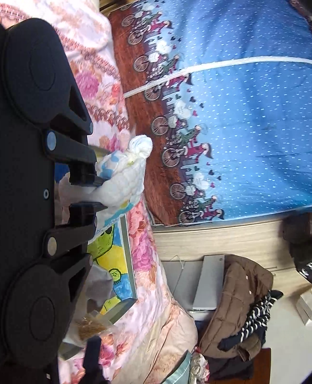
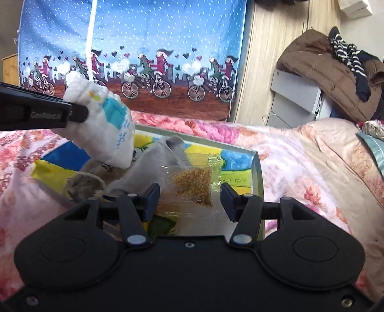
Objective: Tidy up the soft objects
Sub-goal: 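Carry the muslin cloth with the left tool while the right tool carries the herb bag into the tray, then open both tools and withdraw them from the tray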
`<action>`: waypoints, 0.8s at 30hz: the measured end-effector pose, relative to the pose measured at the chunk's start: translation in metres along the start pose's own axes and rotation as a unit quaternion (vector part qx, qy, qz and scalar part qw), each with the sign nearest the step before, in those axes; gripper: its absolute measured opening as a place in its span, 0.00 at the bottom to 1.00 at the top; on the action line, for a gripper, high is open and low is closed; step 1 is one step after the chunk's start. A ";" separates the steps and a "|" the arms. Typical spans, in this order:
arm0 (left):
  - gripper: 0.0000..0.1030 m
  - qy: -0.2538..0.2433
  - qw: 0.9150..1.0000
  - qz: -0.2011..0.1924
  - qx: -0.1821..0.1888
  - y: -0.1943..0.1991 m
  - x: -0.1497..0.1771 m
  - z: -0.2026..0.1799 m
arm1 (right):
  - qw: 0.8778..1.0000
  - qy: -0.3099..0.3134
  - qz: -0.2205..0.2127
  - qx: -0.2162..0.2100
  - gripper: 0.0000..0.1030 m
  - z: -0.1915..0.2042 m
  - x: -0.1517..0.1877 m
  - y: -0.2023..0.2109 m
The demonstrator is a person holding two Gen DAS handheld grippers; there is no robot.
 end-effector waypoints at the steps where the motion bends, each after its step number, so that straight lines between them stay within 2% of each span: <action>1: 0.13 0.001 1.000 0.006 -0.001 -0.007 0.001 -0.003 | 1.000 0.000 0.001 -0.001 0.46 0.000 0.001 -0.002; 8: 0.17 0.002 0.998 0.066 -0.021 -0.039 0.020 -0.002 | 0.999 -0.030 0.028 -0.011 0.49 -0.007 0.010 -0.022; 10: 0.23 0.011 0.996 0.089 -0.030 -0.043 0.025 0.003 | 0.999 -0.033 0.035 -0.015 0.65 -0.009 0.016 -0.020; 15: 0.48 0.019 0.994 0.100 -0.040 -0.029 0.025 0.018 | 0.998 -0.061 0.030 -0.019 0.86 -0.021 0.019 -0.017; 16: 0.51 0.024 0.994 0.101 -0.042 -0.026 0.023 0.022 | 0.997 -0.067 0.026 -0.020 0.90 -0.024 0.019 -0.016; 20: 0.55 0.054 0.992 0.110 -0.040 -0.011 0.018 0.033 | 0.996 -0.088 0.013 -0.021 0.99 -0.035 0.016 -0.005; 22: 0.59 0.056 0.992 0.106 -0.042 -0.003 0.016 0.037 | 0.995 -0.099 0.007 -0.022 0.99 -0.040 0.016 0.003; 24: 0.66 0.051 0.993 0.096 -0.041 0.007 0.012 0.039 | 0.994 -0.109 0.003 -0.027 0.99 -0.041 0.014 0.013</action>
Point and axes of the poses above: each gripper's, at about its wrist camera, not at the fingertips, and y roughly against the way its jaws point, z to its left, x to its underside, the point moved 6 cm from there along -y, roughly the way its jaws point, and after that the axes turned 15 degrees about y, right-handed, at the moved point
